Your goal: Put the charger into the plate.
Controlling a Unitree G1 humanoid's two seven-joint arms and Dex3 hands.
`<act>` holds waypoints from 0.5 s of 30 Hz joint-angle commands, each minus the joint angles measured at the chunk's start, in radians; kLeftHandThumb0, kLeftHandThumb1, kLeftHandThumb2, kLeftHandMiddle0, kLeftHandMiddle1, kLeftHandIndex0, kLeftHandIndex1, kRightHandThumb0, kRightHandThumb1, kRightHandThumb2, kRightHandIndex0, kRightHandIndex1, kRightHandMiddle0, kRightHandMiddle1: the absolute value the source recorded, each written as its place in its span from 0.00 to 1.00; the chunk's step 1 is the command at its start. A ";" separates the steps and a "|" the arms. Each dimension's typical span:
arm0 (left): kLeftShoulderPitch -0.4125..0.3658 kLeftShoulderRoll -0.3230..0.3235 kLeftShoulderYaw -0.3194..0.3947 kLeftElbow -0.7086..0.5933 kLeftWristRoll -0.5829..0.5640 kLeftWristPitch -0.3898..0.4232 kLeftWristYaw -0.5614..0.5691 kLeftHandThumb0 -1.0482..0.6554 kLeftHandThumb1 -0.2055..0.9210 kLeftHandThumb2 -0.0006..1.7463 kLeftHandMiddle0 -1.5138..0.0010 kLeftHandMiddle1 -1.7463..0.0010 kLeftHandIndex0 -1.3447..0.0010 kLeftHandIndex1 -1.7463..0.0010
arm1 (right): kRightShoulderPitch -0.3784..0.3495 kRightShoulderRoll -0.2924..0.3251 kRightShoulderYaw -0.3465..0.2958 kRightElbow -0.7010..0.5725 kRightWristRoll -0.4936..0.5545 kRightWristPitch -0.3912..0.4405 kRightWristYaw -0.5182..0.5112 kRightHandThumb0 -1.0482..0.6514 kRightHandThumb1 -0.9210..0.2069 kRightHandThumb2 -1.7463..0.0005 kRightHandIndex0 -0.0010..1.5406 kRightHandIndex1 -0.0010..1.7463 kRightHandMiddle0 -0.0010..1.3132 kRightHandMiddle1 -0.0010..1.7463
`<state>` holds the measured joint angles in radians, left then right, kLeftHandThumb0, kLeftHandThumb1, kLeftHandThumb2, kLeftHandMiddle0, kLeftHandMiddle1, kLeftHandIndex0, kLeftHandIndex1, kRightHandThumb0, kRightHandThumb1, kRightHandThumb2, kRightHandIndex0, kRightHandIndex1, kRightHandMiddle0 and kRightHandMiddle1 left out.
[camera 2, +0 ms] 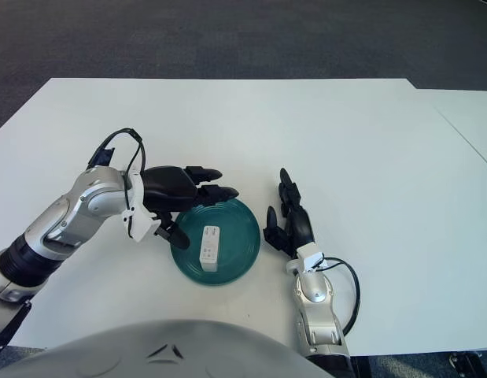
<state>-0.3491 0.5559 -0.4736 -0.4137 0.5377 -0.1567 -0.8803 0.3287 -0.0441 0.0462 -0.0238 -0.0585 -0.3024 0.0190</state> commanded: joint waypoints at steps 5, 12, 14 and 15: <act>0.039 -0.044 0.101 0.057 0.033 -0.019 0.222 0.00 1.00 0.33 1.00 1.00 1.00 1.00 | 0.032 0.004 0.003 0.031 -0.015 0.027 -0.014 0.00 0.00 0.46 0.00 0.00 0.01 0.00; 0.104 -0.189 0.291 0.070 -0.137 0.200 0.355 0.00 1.00 0.39 1.00 1.00 0.98 0.99 | 0.040 0.009 0.009 0.045 -0.008 0.001 -0.015 0.00 0.00 0.46 0.00 0.00 0.00 0.00; 0.181 -0.293 0.369 0.026 -0.223 0.358 0.412 0.00 1.00 0.41 1.00 1.00 0.97 0.99 | 0.043 0.013 0.011 0.047 0.000 -0.004 -0.011 0.00 0.00 0.46 0.00 0.00 0.00 0.00; 0.199 -0.317 0.385 0.010 -0.243 0.400 0.426 0.00 1.00 0.42 1.00 1.00 0.97 0.99 | 0.044 0.014 0.011 0.047 0.001 -0.006 -0.011 0.00 0.00 0.47 0.00 0.00 0.00 0.00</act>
<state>-0.2569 0.3522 -0.1840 -0.3642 0.3966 0.0519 -0.5245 0.3348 -0.0378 0.0507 -0.0157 -0.0630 -0.3377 0.0029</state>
